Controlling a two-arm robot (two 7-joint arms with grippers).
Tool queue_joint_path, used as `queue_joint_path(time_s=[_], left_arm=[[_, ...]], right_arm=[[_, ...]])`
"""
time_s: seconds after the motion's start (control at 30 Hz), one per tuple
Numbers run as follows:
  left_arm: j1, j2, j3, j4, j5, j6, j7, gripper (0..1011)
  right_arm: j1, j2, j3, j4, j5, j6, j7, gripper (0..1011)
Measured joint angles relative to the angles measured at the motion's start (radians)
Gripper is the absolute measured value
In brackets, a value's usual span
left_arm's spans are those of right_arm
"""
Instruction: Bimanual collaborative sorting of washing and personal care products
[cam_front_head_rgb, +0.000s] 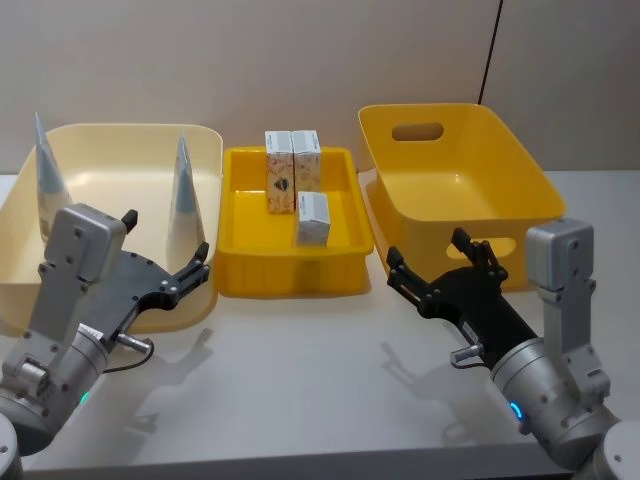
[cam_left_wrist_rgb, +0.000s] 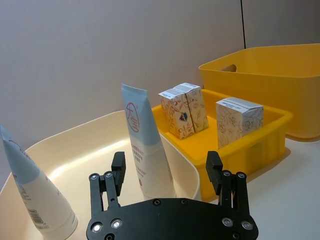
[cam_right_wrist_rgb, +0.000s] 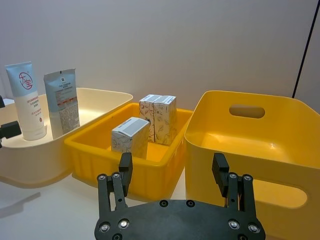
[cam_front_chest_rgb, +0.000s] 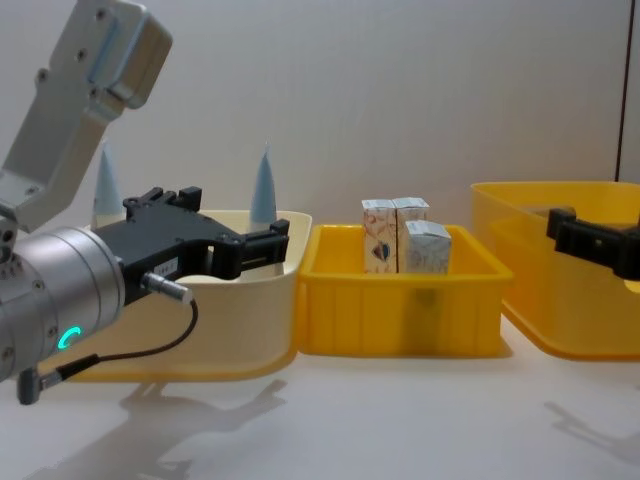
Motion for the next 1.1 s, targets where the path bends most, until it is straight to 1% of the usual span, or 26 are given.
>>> queue_joint_path(time_s=[1.1], left_arm=[[0.000, 0.000, 0.000, 0.000, 0.000, 0.000, 0.000, 1001]], right_arm=[[0.000, 0.000, 0.000, 0.000, 0.000, 0.000, 0.000, 998]])
